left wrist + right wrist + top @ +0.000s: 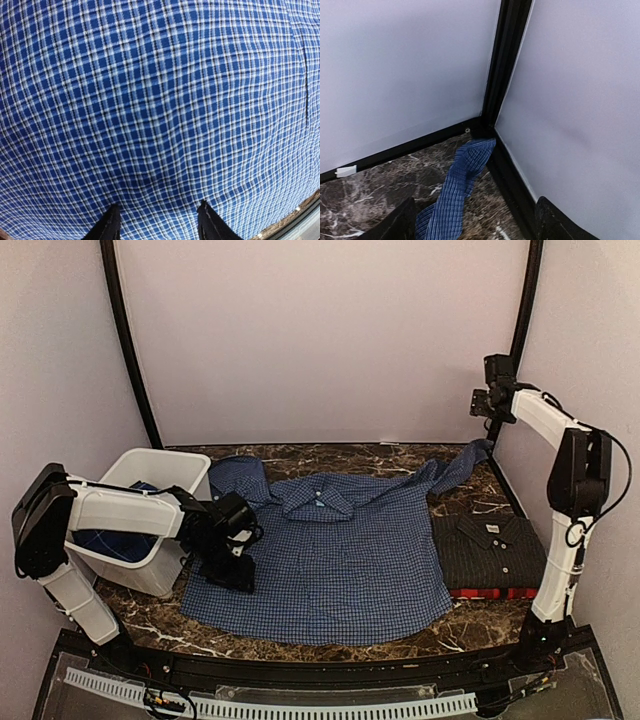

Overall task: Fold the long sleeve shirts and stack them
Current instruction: Smooth out the crumpled shirt at the center of the board.

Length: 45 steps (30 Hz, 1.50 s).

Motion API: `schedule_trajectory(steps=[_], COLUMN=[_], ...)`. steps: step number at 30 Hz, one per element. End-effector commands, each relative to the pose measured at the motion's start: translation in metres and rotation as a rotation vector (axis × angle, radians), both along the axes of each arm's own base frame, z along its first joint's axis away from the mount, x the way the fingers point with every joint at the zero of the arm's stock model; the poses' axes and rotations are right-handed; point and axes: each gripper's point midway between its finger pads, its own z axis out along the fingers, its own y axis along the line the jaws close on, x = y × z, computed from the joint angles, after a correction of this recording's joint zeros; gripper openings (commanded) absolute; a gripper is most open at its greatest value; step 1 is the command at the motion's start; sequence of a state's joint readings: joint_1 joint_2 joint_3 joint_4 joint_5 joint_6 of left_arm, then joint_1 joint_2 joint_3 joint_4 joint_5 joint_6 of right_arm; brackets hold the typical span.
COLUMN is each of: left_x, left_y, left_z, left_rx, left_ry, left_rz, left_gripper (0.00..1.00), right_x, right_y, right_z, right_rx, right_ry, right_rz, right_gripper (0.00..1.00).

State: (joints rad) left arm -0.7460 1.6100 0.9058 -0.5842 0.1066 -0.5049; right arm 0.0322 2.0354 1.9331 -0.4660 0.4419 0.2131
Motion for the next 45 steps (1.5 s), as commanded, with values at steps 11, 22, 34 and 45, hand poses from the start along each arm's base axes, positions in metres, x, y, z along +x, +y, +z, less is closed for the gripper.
schedule_trajectory(steps=[11,22,34,45], left_x=[0.037,0.042,0.039,0.036], left_y=[-0.029,-0.041,-0.045,-0.049], left_z=[0.047,0.048,0.046,0.045], left_rx=[-0.086,-0.127,-0.159,-0.181], left_ry=[-0.095,-0.096,-0.084,-0.076], left_rz=[0.033,0.030,0.035,0.028], left_gripper=[0.51,0.51,0.51,0.50], right_x=[-0.079,-0.165,-0.199,-0.192], right_y=[0.218,0.359,0.405,0.416], right_z=[-0.023,-0.120,-0.181,-0.208], right_rx=[0.177,0.380,0.603,0.692], right_ry=[0.048,0.273,0.434,0.450], right_rz=[0.527,0.860,0.898,0.855], right_gripper=[0.83,0.69,0.56,0.50])
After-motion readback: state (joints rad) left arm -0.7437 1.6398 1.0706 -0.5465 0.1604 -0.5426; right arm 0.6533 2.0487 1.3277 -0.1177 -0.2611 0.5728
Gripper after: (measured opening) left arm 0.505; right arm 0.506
